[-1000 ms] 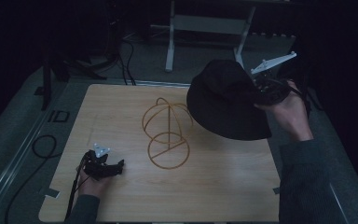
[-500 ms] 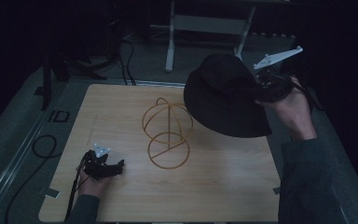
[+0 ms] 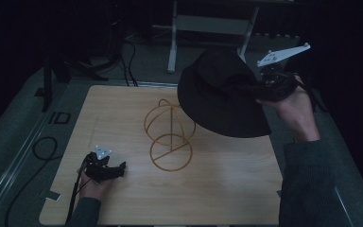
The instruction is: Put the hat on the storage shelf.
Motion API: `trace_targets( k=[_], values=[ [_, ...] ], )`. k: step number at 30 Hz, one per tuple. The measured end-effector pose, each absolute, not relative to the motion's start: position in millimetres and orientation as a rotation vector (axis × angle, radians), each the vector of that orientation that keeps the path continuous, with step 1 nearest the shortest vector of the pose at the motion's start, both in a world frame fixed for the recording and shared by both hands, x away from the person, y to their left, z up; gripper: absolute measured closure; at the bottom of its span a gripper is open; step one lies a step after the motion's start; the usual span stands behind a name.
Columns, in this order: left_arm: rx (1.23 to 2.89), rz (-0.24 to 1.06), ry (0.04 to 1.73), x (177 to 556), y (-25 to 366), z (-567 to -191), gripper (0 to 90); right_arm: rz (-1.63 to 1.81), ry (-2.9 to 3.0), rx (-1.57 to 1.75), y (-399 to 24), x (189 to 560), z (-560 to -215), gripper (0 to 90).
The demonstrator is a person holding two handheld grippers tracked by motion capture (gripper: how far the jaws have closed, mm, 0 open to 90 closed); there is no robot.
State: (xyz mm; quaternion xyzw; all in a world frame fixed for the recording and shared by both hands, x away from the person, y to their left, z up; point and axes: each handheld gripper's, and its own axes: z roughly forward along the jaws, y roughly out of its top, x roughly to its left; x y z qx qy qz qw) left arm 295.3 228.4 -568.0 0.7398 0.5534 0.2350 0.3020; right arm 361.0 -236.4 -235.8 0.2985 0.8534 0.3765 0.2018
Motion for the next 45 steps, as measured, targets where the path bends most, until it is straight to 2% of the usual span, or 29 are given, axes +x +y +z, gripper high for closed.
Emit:
trace_targets(
  k=[21, 45],
  values=[
    [1.963, 0.622, 1.468, 295.3, 228.5, -567.9, 10.6, 1.192, 2.454, 0.727, -211.0, 358.7, -239.9, 87.7],
    [1.962, 0.622, 1.468, 295.3, 228.5, -567.9, 10.6, 1.188, 2.568, 0.624, -176.6, 356.3, -257.3, 87.5]
  ],
)
